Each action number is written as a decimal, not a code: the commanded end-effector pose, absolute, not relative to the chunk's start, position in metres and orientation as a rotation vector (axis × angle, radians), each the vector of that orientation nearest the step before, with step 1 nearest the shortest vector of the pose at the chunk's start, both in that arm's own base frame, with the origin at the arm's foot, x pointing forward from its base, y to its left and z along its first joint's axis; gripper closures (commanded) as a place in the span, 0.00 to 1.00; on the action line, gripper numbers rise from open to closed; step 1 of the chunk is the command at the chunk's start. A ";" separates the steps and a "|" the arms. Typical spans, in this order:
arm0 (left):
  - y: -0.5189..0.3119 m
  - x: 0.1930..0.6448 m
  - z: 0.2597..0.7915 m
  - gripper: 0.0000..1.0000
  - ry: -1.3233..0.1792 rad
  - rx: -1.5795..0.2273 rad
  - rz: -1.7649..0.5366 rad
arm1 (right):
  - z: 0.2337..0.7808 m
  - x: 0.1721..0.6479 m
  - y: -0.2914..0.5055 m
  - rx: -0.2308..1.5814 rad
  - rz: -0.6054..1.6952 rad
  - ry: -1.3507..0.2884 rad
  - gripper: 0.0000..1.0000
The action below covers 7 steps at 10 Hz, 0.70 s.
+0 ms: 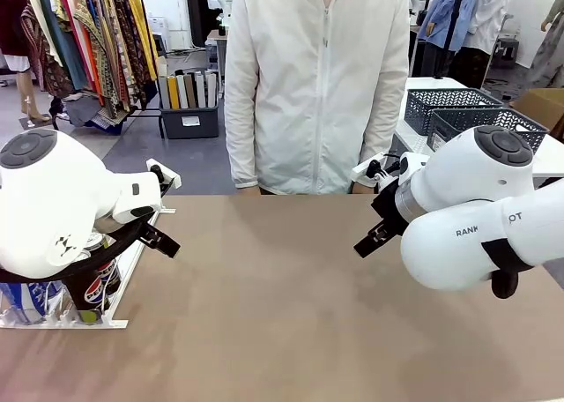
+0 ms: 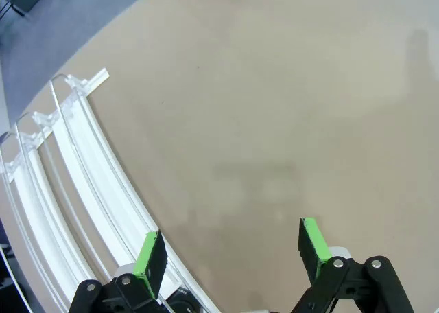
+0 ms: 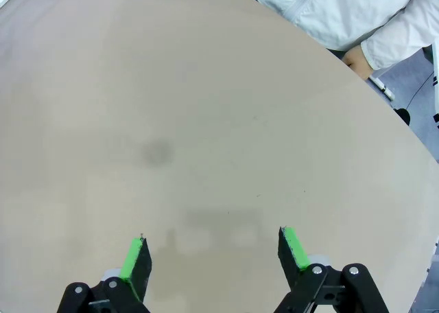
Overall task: Retrieve and store the cans from the dispenser.
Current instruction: Pick up one can from the Automatic Can Dispenser and place it in the middle of the table.
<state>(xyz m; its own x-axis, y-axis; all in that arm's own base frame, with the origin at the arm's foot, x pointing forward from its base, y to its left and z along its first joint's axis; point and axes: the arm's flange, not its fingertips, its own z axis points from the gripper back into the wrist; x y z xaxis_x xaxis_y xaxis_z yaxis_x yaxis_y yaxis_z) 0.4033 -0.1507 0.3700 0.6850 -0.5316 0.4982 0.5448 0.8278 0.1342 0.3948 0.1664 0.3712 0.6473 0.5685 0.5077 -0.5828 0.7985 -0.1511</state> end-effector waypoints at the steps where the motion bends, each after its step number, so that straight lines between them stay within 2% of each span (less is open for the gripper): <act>1: -0.151 0.403 0.370 0.00 -0.551 -0.025 -0.604 | 0.371 0.395 0.166 0.027 0.655 -0.568 0.00; 2: -0.151 0.403 0.370 0.00 -0.550 -0.025 -0.603 | 0.371 0.395 0.166 0.027 0.655 -0.568 0.00; 3: -0.148 0.398 0.377 0.00 -0.322 -0.136 -0.649 | 0.377 0.391 0.161 0.140 0.638 -0.417 0.00; 4: -0.149 0.391 0.391 0.00 -0.183 -0.208 -0.716 | 0.391 0.387 0.153 0.244 0.579 -0.280 0.00; 5: -0.159 0.386 0.412 0.00 -0.149 -0.292 -0.518 | 0.409 0.381 0.147 0.395 0.466 -0.213 0.00; 6: -0.161 0.374 0.440 0.00 -0.131 -0.374 -0.438 | 0.430 0.373 0.139 0.453 0.391 -0.188 0.00; 7: -0.149 0.360 0.474 0.00 -0.166 -0.556 -0.504 | 0.457 0.359 0.120 0.600 0.378 -0.223 0.00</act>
<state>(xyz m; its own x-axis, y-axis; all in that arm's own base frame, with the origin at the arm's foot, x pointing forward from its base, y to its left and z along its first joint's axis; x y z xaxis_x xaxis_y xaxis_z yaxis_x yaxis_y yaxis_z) 0.3614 -0.1716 0.4411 0.8425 -0.4861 0.2321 0.5387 0.7595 -0.3647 0.3580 0.1526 0.4301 0.8783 0.3838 0.2850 -0.4746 0.7713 0.4240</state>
